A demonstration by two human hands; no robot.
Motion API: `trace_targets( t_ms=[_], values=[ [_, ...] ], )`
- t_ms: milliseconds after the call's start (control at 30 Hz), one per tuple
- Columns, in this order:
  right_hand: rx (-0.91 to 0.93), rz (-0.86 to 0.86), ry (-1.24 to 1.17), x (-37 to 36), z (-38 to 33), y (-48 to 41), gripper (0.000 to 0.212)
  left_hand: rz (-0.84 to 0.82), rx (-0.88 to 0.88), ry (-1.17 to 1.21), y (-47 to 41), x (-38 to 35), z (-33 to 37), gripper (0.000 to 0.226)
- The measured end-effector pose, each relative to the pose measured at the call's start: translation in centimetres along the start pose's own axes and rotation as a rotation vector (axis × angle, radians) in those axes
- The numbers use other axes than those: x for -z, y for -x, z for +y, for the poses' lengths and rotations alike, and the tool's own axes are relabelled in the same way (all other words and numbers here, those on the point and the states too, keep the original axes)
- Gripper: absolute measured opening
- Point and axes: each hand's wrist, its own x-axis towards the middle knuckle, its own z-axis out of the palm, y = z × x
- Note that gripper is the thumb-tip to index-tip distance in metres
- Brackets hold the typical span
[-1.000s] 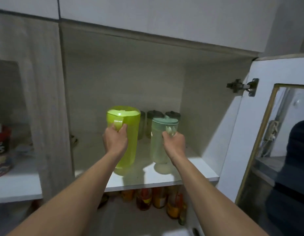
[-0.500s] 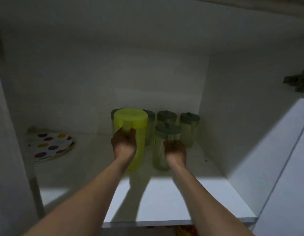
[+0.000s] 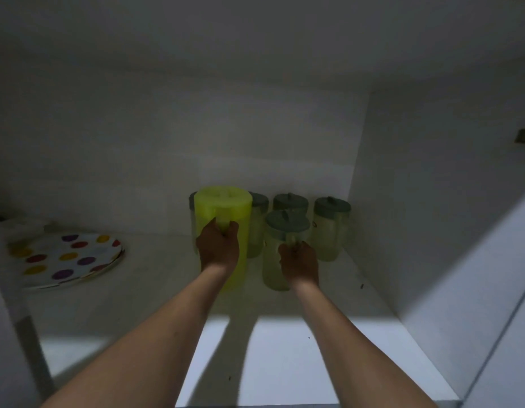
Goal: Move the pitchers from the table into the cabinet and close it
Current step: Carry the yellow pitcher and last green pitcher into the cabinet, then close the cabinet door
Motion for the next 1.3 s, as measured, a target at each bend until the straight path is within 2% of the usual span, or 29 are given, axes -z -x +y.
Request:
trace_targets(
  t_ms=[133, 267, 367, 467, 533, 600, 667, 767, 867, 967, 1100, 1300],
  values=[
    [-0.028, -0.054, 0.023, 0.6, -0.6, 0.5, 0.027, -0.029, 0.027, -0.05, 0.2, 0.2, 0.2, 0.04],
    [-0.079, -0.116, 0.06, 1.2, -1.1, 1.1, 0.055, -0.003, 0.04, -0.042, 0.7, 0.6, 0.7, 0.053],
    [-0.047, -0.11, 0.129, 1.8, -1.4, 2.0, 0.076, 0.099, 0.06, -0.113, 1.7, 0.8, 1.2, 0.065],
    [-0.003, -0.063, 0.25, 3.3, -1.8, 3.6, 0.091, 0.225, -0.027, -0.187, 3.3, 1.8, 2.0, 0.066],
    [0.028, -0.031, 0.281, 5.0, -2.8, 5.3, 0.083, 0.295, -0.113, -0.202, 4.2, 2.6, 2.8, 0.062],
    [0.049, 0.01, 0.273, 7.1, -3.8, 7.3, 0.061, 0.292, -0.171, -0.186, 5.4, 4.0, 4.2, 0.056],
    [0.087, 0.054, 0.247, 8.9, -4.7, 9.6, 0.047, 0.225, -0.238, -0.147, 7.0, 5.4, 5.3, 0.048],
    [0.173, 0.08, 0.268, 12.0, -5.8, 14.4, 0.042, 0.054, -0.409, -0.054, 10.5, 8.1, 6.4, 0.032],
    [0.233, 0.086, 0.343, 15.1, -6.7, 19.7, 0.044, -0.104, -0.533, -0.017, 14.0, 10.5, 7.0, 0.025],
    [0.237, 0.081, 0.447, 18.9, -7.7, 25.4, 0.049, -0.243, -0.589, -0.011, 17.8, 12.8, 8.5, 0.028],
    [0.265, 0.104, 0.603, 24.2, -10.0, 31.1, 0.053, -0.33, -0.693, -0.016, 21.8, 15.4, 12.5, 0.031],
    [0.267, 0.29, 0.781, 34.1, -13.6, 38.0, 0.054, -0.421, -0.812, 0.042, 28.7, 16.7, 21.1, 0.036]
  ],
)
